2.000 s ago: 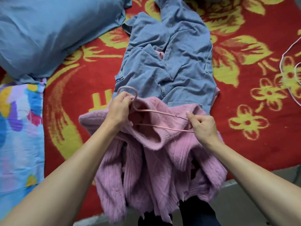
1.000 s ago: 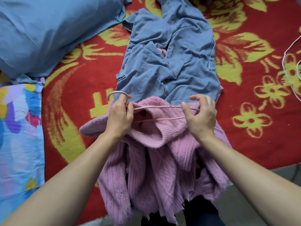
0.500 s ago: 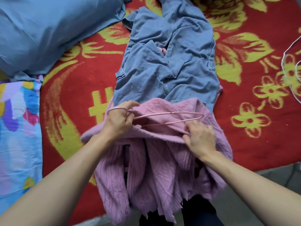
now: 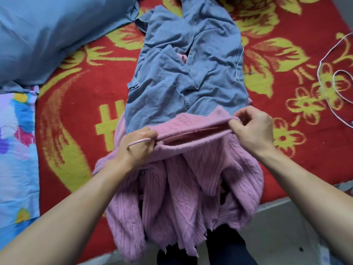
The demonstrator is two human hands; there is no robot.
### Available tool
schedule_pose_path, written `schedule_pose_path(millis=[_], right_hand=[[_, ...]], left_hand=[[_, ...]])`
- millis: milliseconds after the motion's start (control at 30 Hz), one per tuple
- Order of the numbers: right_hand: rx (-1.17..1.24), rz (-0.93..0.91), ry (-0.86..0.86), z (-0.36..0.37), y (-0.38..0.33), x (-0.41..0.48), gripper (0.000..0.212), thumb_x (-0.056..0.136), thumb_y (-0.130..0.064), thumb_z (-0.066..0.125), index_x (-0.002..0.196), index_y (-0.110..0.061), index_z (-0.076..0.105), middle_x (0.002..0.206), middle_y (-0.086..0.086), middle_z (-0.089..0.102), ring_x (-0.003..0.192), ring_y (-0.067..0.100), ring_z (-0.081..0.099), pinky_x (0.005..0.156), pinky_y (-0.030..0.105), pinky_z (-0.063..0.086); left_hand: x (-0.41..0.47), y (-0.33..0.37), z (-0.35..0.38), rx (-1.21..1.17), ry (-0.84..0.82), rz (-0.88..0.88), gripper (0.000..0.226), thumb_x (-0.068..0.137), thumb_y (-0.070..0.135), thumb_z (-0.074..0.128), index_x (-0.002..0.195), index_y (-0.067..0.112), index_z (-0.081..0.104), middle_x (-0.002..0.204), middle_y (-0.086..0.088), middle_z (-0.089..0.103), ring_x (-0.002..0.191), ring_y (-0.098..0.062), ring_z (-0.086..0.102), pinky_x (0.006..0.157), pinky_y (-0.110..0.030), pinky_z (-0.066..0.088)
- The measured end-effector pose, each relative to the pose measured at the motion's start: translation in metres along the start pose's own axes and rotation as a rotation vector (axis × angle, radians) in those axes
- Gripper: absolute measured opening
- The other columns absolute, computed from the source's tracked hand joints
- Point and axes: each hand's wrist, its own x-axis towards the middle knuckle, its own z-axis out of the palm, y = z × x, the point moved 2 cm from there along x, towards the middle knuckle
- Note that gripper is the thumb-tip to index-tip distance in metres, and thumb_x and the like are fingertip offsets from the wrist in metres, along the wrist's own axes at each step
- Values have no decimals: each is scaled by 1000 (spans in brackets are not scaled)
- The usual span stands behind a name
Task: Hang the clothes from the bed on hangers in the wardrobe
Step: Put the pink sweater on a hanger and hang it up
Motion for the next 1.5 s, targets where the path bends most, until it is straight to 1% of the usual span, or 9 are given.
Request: schedule_pose_path(millis=[200, 367, 567, 633, 767, 900, 1100, 1300, 1500], right_hand=[[254, -285, -216, 40, -80, -41, 8, 71, -13, 67, 76, -18, 64, 62, -13, 56, 56, 1, 49, 60, 14, 39], [263, -137, -569, 60, -43, -52, 15, 80, -34, 68, 82, -19, 67, 74, -9, 68, 65, 5, 58, 68, 30, 50], [-310, -508, -84, 43, -38, -31, 49, 72, -43, 64, 118, -23, 62, 115, 1, 59, 106, 23, 51, 89, 41, 42], [-459, -521, -149, 53, -41, -19, 59, 68, -45, 56, 123, -24, 57, 118, 3, 57, 110, 27, 50, 92, 44, 37], [-369, -501, -258, 58, -28, 2, 28, 76, -39, 44, 82, -15, 56, 80, 10, 63, 80, 34, 59, 69, 41, 36], [-294, -408, -321, 37, 0, 6, 24, 75, -45, 41, 73, -21, 44, 72, 11, 59, 75, 36, 58, 67, 42, 39], [-26, -355, -388, 32, -40, -1, 59, 66, -51, 49, 118, -28, 62, 114, -4, 59, 110, 16, 55, 97, 38, 43], [-376, -608, -430, 50, -75, -7, 42, 84, -60, 54, 94, -24, 71, 97, -2, 59, 98, 23, 55, 85, 44, 43], [-235, -736, -292, -12, -137, -10, 43, 86, -59, 45, 76, -21, 63, 100, -8, 61, 92, 19, 57, 74, 35, 43]], left_hand=[[15, 21, -9, 18, 88, -4, 36, 73, 42, 42, 80, 10, 57, 79, -12, 59, 72, -35, 59, 65, -46, 48], [18, -5, -32, -363, 212, -118, 30, 74, 13, 41, 87, 5, 66, 79, -10, 66, 75, -22, 58, 71, -31, 44], [15, -4, -37, -460, 255, -104, 28, 75, 11, 42, 87, 8, 67, 77, 0, 63, 72, -6, 53, 69, -21, 42], [14, 3, -37, -469, 278, -57, 28, 77, 11, 47, 95, 14, 68, 77, 6, 62, 70, -4, 53, 70, -20, 44], [-3, -6, -37, -370, 141, 123, 35, 80, 16, 59, 114, 11, 66, 102, 3, 68, 90, -14, 63, 82, -25, 47], [-33, -55, -33, -256, 27, -94, 40, 71, 48, 49, 86, 15, 66, 73, 1, 64, 73, -24, 59, 65, -35, 42], [-38, -42, -31, -366, 74, -149, 19, 81, 32, 51, 84, 16, 61, 70, 0, 59, 71, -23, 55, 65, -25, 40], [-39, -16, -63, -420, 121, -108, 44, 91, 42, 48, 80, 1, 57, 71, -15, 55, 67, -12, 46, 67, -31, 39], [-44, -10, -134, -470, 197, -269, 49, 88, 58, 47, 71, 14, 61, 63, 15, 50, 67, -9, 47, 65, -33, 40]])
